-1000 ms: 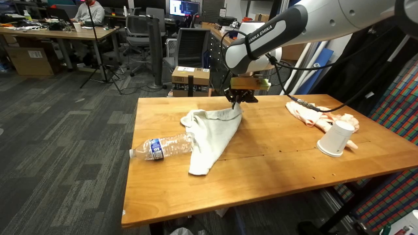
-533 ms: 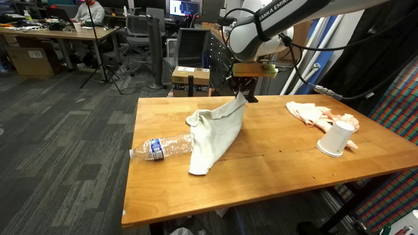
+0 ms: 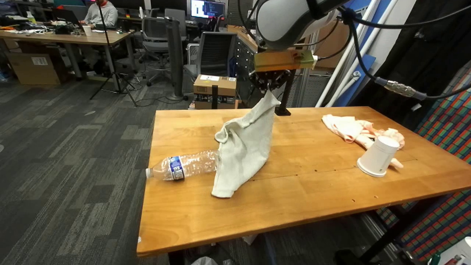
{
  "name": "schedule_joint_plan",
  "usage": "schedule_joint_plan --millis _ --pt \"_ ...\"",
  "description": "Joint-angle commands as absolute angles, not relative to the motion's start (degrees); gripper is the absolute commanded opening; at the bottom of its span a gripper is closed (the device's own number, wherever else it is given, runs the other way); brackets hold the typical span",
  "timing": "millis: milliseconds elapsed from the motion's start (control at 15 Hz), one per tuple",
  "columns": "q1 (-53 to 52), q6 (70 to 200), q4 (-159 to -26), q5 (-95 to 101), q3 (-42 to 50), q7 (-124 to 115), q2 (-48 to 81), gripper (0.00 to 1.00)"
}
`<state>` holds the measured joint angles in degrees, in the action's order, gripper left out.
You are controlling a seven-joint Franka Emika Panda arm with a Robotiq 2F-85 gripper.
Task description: Fold the towel diagonally twice
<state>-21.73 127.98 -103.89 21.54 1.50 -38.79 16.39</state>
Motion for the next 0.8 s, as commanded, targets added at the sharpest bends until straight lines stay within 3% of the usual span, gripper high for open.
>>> schedule_joint_plan --millis 0,733 --pt "-23.41 123.6 -108.34 27.76 -1.97 -45.51 10.14 0.02" --pt "-25.11 108.47 -108.47 39.44 -14.56 -47.67 7.54 0.02"
